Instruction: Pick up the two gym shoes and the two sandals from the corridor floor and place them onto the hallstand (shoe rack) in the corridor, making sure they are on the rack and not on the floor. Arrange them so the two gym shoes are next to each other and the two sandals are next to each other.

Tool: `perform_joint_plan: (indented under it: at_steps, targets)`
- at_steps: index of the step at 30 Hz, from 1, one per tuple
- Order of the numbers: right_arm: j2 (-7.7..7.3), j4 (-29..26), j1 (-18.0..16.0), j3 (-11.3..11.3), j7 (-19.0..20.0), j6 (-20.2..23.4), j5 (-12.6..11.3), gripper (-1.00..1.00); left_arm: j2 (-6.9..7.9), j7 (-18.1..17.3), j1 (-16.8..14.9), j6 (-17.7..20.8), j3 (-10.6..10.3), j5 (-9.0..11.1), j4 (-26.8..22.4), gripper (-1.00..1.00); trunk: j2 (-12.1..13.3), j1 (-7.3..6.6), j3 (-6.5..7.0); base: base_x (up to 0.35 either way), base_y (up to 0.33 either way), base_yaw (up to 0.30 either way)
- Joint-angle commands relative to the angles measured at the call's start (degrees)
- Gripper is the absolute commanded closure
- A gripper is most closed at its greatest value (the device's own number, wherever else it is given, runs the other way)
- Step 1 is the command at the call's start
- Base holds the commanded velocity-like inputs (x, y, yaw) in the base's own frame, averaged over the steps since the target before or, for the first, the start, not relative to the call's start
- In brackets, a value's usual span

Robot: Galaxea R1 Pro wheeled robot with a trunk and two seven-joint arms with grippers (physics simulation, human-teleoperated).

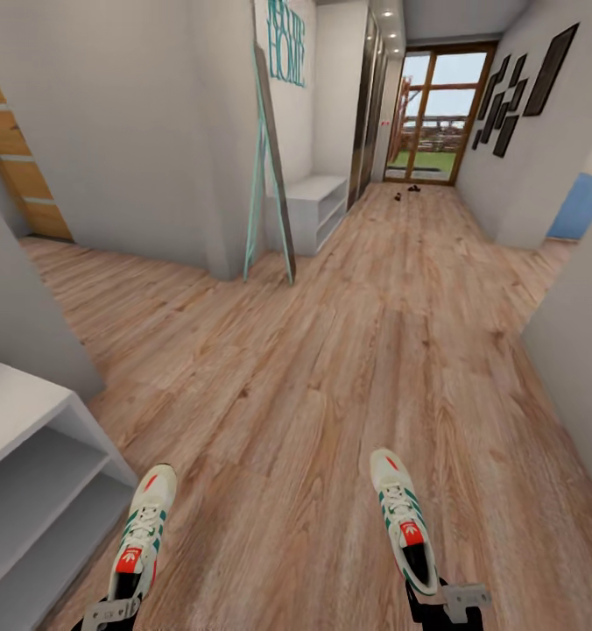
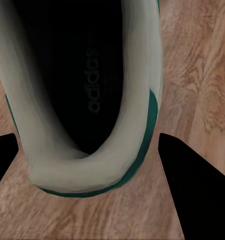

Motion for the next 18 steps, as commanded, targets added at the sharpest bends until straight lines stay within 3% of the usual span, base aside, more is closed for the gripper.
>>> perform_joint_plan:
  at_steps: [1,7,18]
  targets:
    - [0.04,0.0,0.0,-0.3,0.5,-0.2,0.2,1.00,-0.02,-0.2,-0.1,-0.2,0.5,-0.5,0.0,1.00,0.0,-0.01,0.01,0.000,-0.267,0.244]
    - [0.04,0.0,0.0,-0.3,0.5,-0.2,0.2,1.00,-0.02,-0.2,-0.1,-0.2,0.5,-0.5,0.0,1.00,0.0,-0.01,0.28,0.020,-0.267,0.244]
    - [0.04,0.0,0.0,-0.3,0.5,-0.2,0.2,1.00,-0.02,-0.2,-0.1,-0.2,0.5,-0.5,0.0,1.00,0.0,-0.01,0.79,0.177,-0.225,0.244]
